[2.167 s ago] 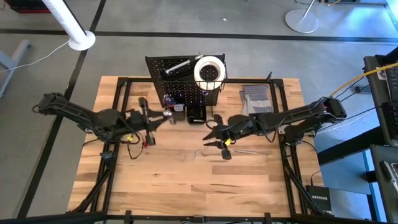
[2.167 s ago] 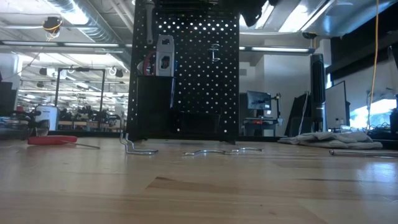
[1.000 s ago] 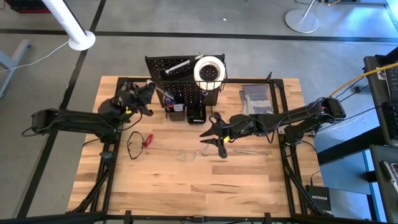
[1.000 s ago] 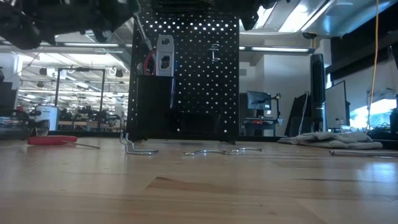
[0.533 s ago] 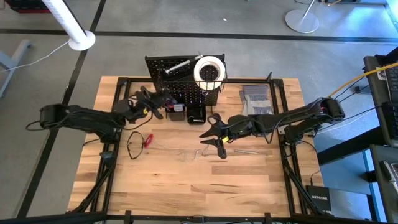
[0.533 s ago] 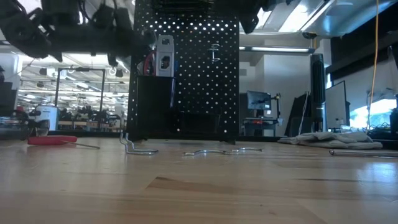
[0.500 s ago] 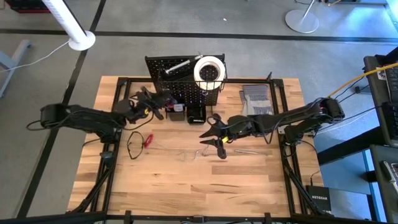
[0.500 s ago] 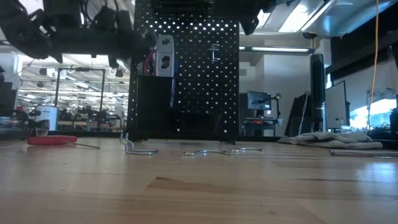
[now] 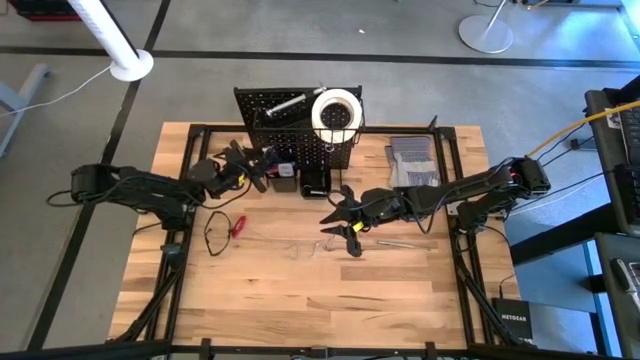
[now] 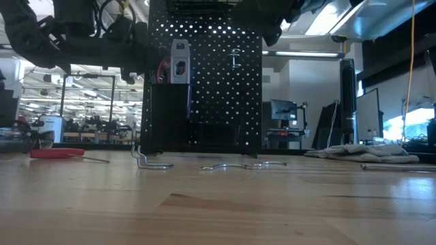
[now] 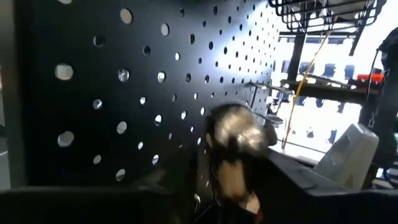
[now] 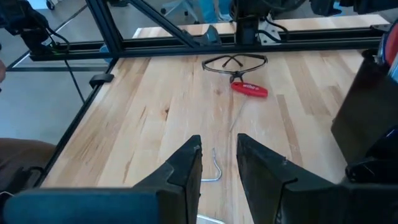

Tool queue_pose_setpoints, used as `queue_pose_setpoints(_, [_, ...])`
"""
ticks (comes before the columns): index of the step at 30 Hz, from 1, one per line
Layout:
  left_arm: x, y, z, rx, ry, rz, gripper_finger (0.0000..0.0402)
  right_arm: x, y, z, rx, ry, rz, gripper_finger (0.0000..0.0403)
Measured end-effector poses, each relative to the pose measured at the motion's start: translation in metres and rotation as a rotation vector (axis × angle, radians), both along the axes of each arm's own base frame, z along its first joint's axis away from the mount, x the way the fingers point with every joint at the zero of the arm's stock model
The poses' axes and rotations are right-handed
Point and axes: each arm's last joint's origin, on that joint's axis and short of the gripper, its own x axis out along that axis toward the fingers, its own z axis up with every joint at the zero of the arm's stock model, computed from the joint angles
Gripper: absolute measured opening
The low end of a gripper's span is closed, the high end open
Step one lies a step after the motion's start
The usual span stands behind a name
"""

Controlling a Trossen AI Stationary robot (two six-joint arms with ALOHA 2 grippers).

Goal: Hang tools onto peg board
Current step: Put the ratchet wrench into the left bin on the pegboard, then put the red allen wrench into the left bin on the pegboard

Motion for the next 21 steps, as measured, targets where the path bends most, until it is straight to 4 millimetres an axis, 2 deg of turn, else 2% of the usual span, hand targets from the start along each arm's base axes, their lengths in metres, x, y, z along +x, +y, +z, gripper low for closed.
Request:
queue_pose_setpoints(6, [-0.01, -0.01, 0.017, 0.034, -0.063, -0.019, 0.0205, -0.001, 0.001, -0.002, 0.025, 0.026, 0.017, 0.0104])
queue_pose_setpoints(12, [-0.026, -0.027, 0.039, 0.092, -0.053, -0.074, 0.0222, -0.003, 0.0, -0.002, 0.025, 0.037, 0.016, 0.0104])
queue_pose_setpoints(14, [-0.03, -0.033, 0.048, 0.091, 0.014, -0.095, 0.0222, -0.004, 0.0, -0.001, 0.024, 0.042, 0.016, 0.0104])
queue_pose_setpoints(17, [-0.033, -0.042, 0.056, 0.048, 0.206, -0.155, 0.0223, -0.004, 0.0, 0.0, 0.026, 0.033, 0.017, 0.0104])
queue_pose_setpoints(21, [-0.04, -0.056, 0.066, -0.111, 0.439, -0.24, 0.0223, -0.005, 0.001, 0.0, 0.037, 0.042, 0.043, 0.0104])
